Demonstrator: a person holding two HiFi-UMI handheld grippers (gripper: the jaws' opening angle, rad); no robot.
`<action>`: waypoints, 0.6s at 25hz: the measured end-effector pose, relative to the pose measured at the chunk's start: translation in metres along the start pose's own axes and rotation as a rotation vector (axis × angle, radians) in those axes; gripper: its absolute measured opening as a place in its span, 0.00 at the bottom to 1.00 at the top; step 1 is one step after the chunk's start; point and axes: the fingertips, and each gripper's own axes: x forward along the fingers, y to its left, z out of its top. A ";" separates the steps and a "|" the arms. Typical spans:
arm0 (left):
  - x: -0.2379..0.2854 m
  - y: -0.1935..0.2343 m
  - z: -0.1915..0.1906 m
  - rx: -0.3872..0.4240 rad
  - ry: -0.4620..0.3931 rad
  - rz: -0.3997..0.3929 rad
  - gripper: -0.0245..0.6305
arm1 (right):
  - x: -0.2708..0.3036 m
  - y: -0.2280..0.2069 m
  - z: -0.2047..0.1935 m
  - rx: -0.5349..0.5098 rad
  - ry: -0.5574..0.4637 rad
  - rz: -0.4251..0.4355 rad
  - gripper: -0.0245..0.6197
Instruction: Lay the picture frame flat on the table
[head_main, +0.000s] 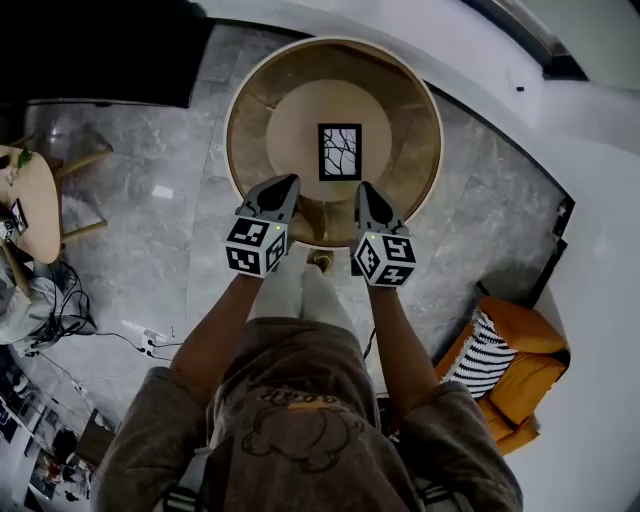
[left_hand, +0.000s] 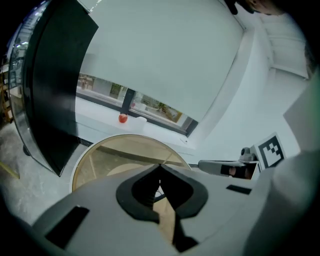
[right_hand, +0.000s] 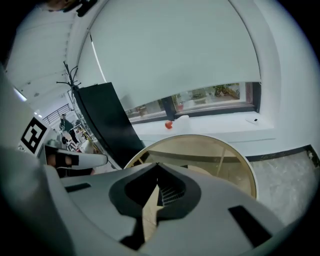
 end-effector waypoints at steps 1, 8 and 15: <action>-0.009 -0.006 0.005 -0.001 -0.002 -0.004 0.06 | -0.010 0.007 0.008 -0.002 -0.006 0.011 0.07; -0.070 -0.053 0.037 0.058 -0.015 -0.049 0.06 | -0.085 0.039 0.057 0.013 -0.076 0.059 0.07; -0.120 -0.098 0.070 0.076 -0.089 -0.087 0.06 | -0.149 0.057 0.079 -0.011 -0.116 0.092 0.07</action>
